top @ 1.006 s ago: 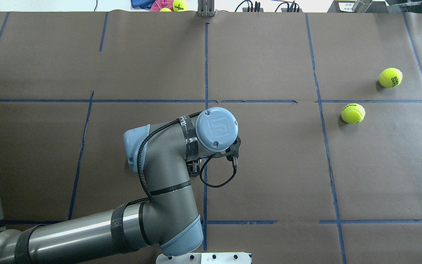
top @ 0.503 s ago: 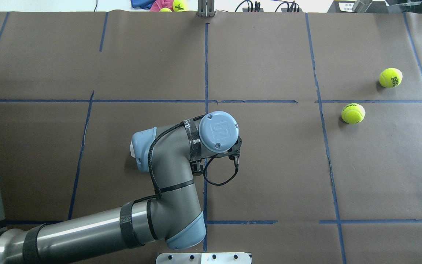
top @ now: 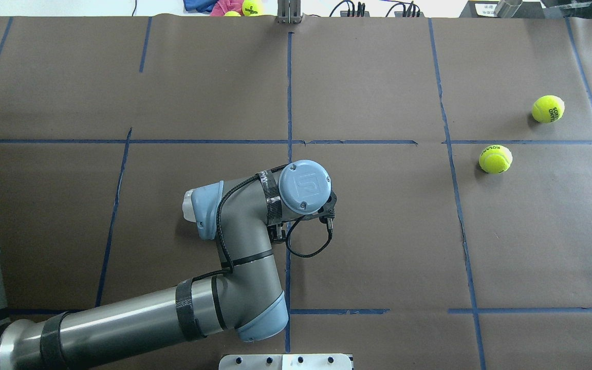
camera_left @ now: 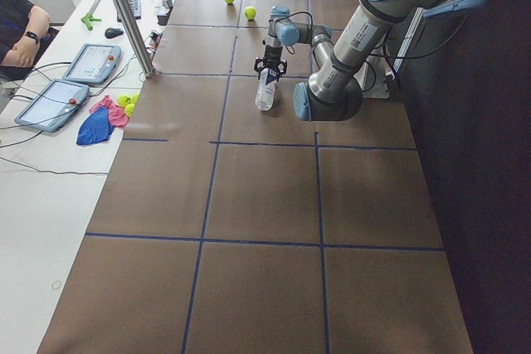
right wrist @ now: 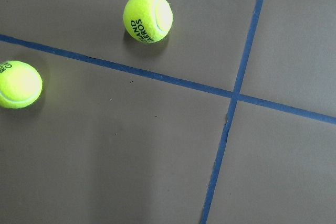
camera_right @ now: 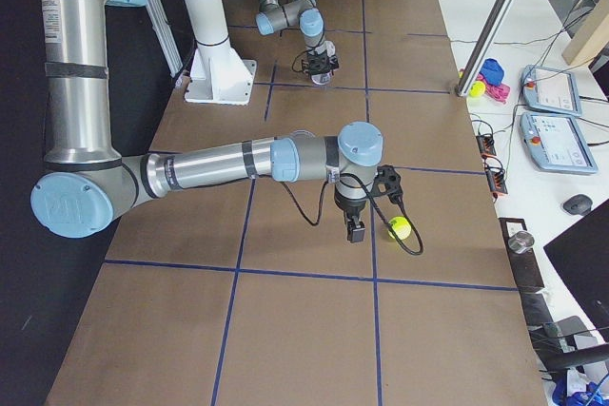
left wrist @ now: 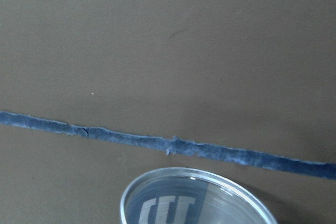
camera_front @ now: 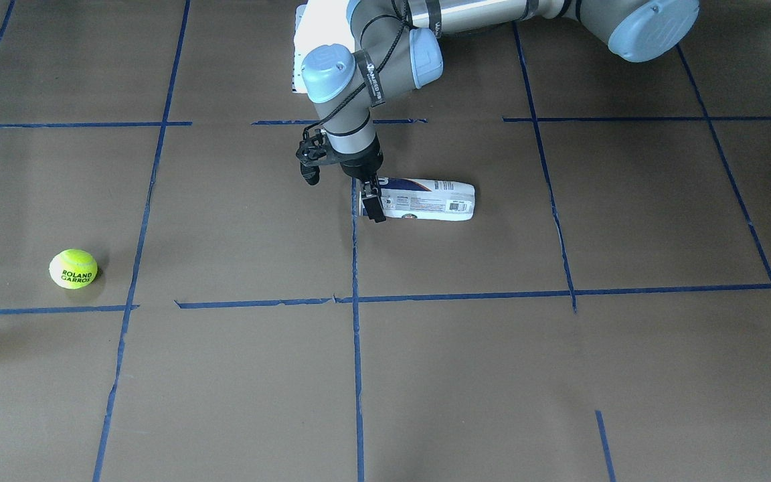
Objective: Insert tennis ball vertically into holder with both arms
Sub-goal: 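Close the left gripper around the can's body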
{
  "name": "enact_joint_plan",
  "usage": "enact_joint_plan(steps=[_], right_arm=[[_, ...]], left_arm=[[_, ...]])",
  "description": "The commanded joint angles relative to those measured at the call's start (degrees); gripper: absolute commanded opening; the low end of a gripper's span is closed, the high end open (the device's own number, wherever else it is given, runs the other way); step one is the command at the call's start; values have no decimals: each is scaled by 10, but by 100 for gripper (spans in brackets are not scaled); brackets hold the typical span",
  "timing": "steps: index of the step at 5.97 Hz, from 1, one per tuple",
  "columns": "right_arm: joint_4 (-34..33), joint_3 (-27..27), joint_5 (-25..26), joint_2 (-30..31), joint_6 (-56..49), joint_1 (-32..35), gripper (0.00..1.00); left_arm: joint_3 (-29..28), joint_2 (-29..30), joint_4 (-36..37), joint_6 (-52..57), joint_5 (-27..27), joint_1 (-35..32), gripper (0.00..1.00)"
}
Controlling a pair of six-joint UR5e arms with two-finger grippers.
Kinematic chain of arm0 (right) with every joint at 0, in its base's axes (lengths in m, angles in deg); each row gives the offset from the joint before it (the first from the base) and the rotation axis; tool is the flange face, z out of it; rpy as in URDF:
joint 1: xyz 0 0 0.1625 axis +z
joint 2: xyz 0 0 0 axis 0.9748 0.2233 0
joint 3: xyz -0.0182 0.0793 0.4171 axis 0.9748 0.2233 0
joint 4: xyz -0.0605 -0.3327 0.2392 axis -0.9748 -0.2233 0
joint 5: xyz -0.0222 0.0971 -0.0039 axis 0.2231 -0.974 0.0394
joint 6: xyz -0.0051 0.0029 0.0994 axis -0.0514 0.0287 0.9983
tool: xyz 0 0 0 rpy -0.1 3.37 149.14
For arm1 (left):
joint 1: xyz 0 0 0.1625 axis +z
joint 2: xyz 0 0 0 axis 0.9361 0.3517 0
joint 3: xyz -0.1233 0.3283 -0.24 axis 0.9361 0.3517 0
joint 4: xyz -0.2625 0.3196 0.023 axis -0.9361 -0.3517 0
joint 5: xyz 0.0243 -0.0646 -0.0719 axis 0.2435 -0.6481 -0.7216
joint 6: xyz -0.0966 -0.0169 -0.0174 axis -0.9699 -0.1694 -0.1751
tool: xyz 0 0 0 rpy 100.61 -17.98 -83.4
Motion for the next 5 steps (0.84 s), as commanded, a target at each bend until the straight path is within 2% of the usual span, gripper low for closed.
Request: enact_joint_plan(steps=[1,2,3,5], right_arm=[[0,-1,0,0,0,0,100],[0,0,0,0,0,0,100],[0,-1,0,-2,0,0,100],[0,-1,0,-2,0,-1,100]], left_arm=[[2,-1,-1,-17,0,0,74],[5,0,2,-27,0,0,67],[14,1,0,-30,-1,-2,67],[110,8,-2,-48,-7,-37,68]])
